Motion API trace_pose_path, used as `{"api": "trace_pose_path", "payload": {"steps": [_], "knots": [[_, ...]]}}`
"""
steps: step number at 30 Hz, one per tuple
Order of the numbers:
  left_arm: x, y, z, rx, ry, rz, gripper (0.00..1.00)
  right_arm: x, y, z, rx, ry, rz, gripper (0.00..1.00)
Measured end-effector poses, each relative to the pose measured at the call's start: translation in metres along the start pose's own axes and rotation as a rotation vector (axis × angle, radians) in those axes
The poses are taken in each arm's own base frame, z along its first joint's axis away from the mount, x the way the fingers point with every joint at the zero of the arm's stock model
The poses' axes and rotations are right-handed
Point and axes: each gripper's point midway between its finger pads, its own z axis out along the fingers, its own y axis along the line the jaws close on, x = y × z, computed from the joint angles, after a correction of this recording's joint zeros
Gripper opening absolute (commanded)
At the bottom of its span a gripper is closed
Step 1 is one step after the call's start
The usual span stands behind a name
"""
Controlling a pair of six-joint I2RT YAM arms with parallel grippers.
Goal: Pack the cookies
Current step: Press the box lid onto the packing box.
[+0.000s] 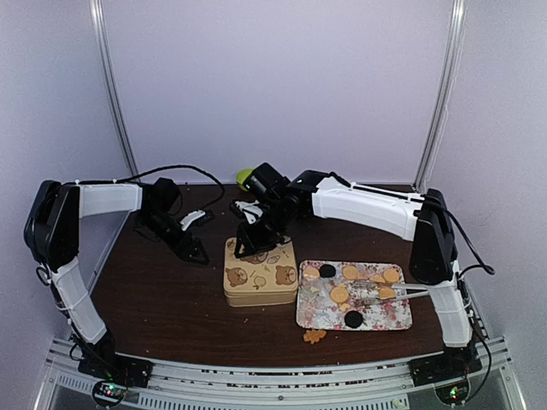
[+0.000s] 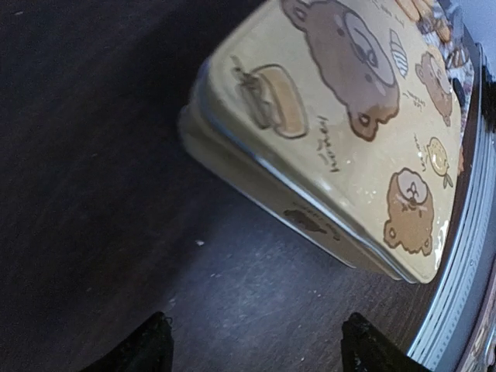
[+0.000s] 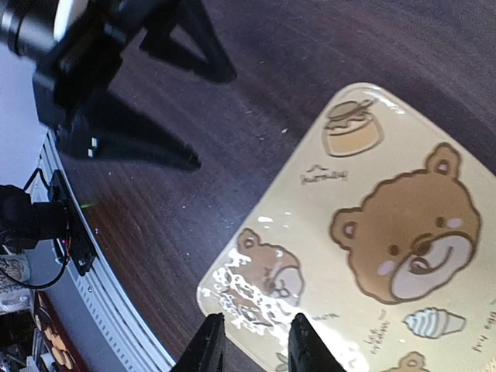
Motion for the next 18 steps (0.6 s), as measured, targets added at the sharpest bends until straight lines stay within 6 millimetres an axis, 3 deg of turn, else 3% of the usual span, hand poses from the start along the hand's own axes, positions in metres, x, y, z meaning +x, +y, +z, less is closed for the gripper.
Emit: {"api": "trace_pose_path", "payload": {"steps": [4, 10, 18], "knots": [[-0.001, 0.018, -0.034, -0.048, -0.073, -0.065, 0.78, 0.013, 0.02, 0.023, -0.014, 0.039, -0.04, 0.28], [-0.012, 0.016, -0.066, -0.07, -0.166, -0.087, 0.9, 0.033, 0.007, 0.056, 0.013, 0.111, -0.027, 0.28], [-0.013, 0.02, -0.066, -0.063, -0.176, -0.11, 0.88, 0.019, 0.014, 0.066, 0.031, 0.069, -0.073, 0.27]]}}
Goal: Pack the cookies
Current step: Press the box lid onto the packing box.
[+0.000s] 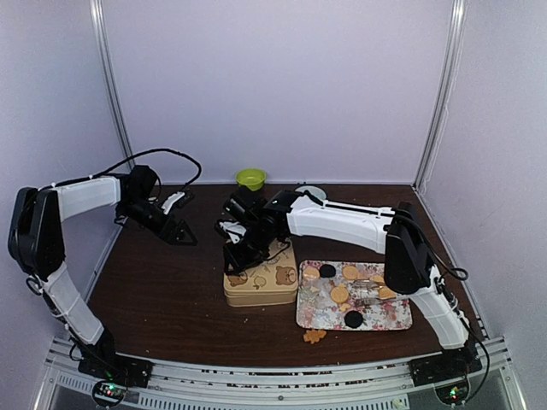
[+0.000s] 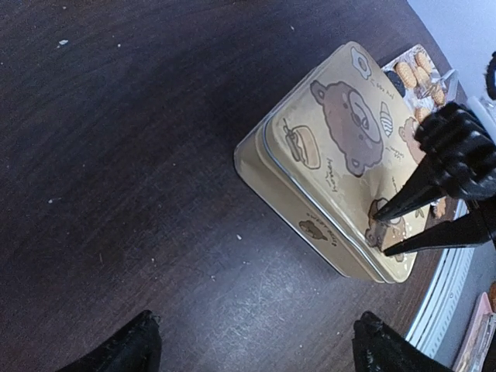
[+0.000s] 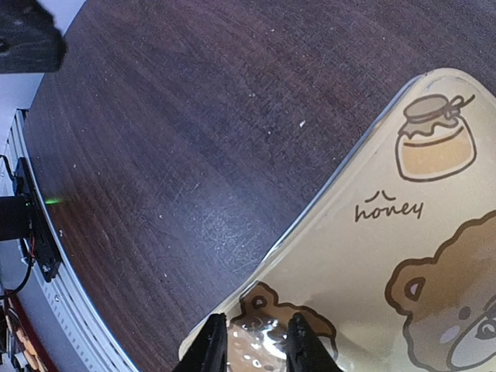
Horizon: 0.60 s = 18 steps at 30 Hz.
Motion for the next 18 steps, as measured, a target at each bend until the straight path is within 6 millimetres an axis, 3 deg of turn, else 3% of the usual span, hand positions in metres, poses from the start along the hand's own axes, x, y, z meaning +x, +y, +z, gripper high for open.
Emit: {"api": "trace_pose_path", "payload": {"steps": [4, 8, 12, 16, 18], "knots": [[-0.001, 0.009, 0.019, 0.034, 0.023, -0.046, 0.88, 0.0, 0.001, -0.002, 0.013, -0.004, -0.01, 0.29], [-0.011, 0.007, 0.038, 0.076, 0.038, -0.067, 0.94, 0.007, -0.005, -0.018, -0.006, 0.004, 0.025, 0.42], [-0.031, -0.011, 0.051, 0.113, 0.027, -0.038, 0.98, 0.003, -0.023, -0.074, -0.053, -0.075, 0.114, 0.52], [-0.042, -0.027, 0.06, 0.132, 0.021, -0.026, 0.98, -0.02, -0.071, -0.145, -0.047, -0.25, 0.209, 0.55], [-0.043, -0.032, 0.068, 0.141, 0.027, -0.035, 0.97, -0.024, -0.101, -0.16, -0.009, -0.299, 0.252, 0.56]]}}
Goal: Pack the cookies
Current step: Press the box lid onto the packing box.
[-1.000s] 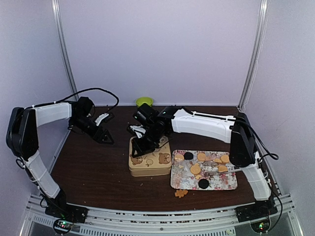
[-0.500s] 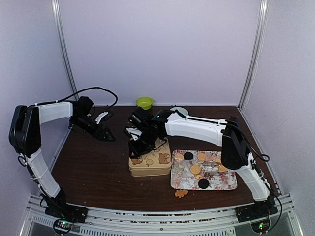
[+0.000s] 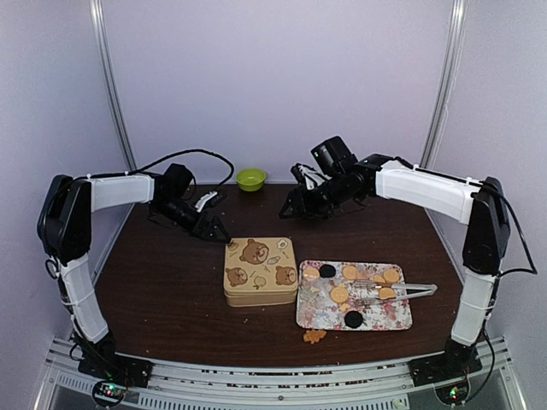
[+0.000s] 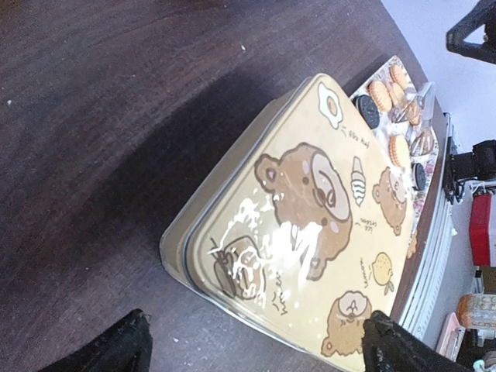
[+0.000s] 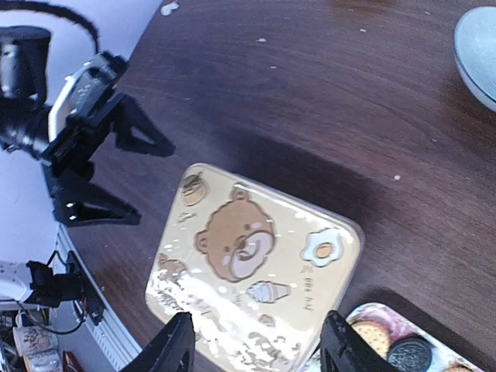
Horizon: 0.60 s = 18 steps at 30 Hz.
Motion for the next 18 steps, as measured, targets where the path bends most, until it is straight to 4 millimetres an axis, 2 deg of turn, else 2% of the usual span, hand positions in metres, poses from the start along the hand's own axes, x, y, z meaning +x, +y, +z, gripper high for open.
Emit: {"api": "trace_pose_path", "payload": {"steps": [1, 3, 7, 9, 13, 18], "knots": [[0.0, -0.001, 0.004, 0.003, 0.003, -0.005, 0.96, 0.0, -0.014, 0.001, 0.028, -0.005, 0.017, 0.56], [0.002, 0.0, 0.014, 0.009, 0.015, -0.02, 0.89, 0.012, -0.034, 0.013, 0.074, 0.028, 0.037, 0.55], [0.008, 0.003, 0.034, 0.019, 0.043, -0.053, 0.74, 0.051, -0.058, 0.046, 0.133, 0.136, 0.06, 0.54], [0.011, 0.005, 0.041, 0.022, 0.055, -0.062, 0.67, 0.068, -0.066, 0.056, 0.151, 0.177, 0.069, 0.54], [0.017, 0.009, 0.049, 0.024, 0.067, -0.079, 0.53, 0.078, -0.065, 0.062, 0.151, 0.199, 0.064, 0.53], [0.022, 0.008, 0.051, 0.052, 0.065, -0.094, 0.43, 0.078, -0.051, 0.068, 0.127, 0.199, 0.04, 0.51]]}}
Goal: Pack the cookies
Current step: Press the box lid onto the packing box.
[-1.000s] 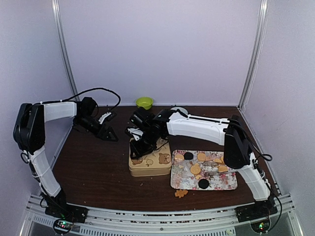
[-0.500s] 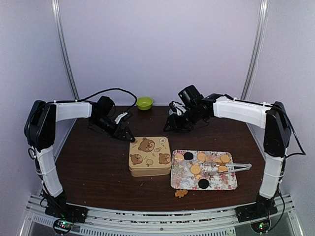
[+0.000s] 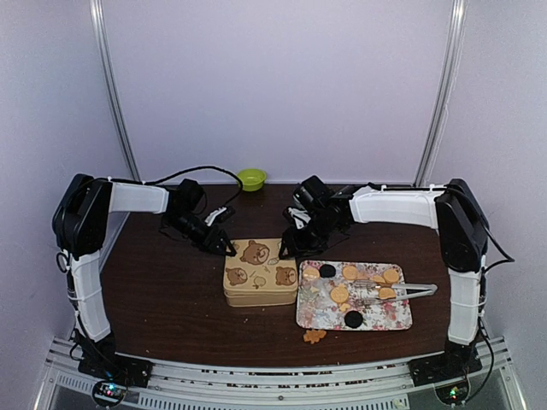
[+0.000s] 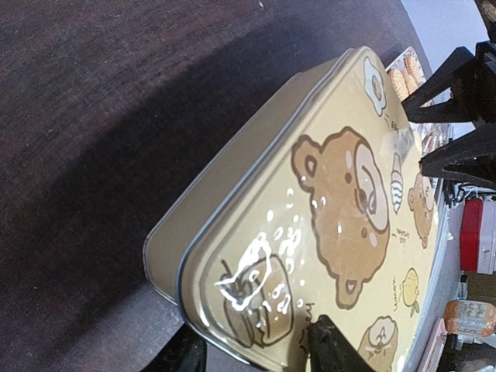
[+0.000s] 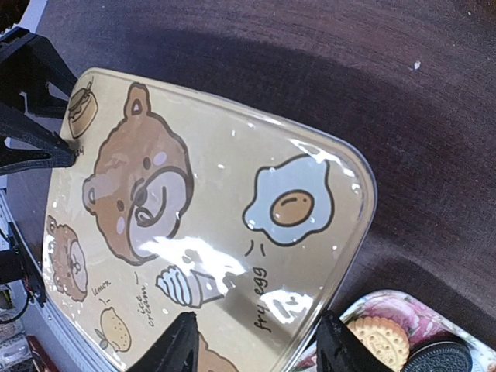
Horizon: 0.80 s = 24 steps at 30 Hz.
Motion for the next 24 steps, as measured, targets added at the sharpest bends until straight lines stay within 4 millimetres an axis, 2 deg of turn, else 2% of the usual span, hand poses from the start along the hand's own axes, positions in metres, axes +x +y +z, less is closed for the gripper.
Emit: {"api": "trace_pose_path", "payload": {"steps": [13, 16, 18, 22, 24], "knots": [[0.003, -0.002, -0.003, 0.029, -0.011, -0.01, 0.36, 0.008, 0.007, 0.002, 0.071, 0.015, -0.041, 0.5], [0.004, -0.002, -0.004, 0.021, -0.018, 0.005, 0.38, 0.009, 0.007, 0.002, 0.095, 0.011, -0.058, 0.51], [0.005, -0.002, -0.004, 0.012, -0.02, 0.025, 0.44, 0.01, 0.006, 0.003, 0.122, 0.006, -0.081, 0.51], [0.009, 0.0, -0.005, -0.022, -0.021, 0.079, 0.76, 0.014, 0.013, -0.006, 0.152, -0.01, -0.125, 0.5], [0.015, 0.001, -0.007, -0.043, -0.004, 0.092, 0.85, 0.011, 0.019, -0.016, 0.147, -0.031, -0.139, 0.5]]}}
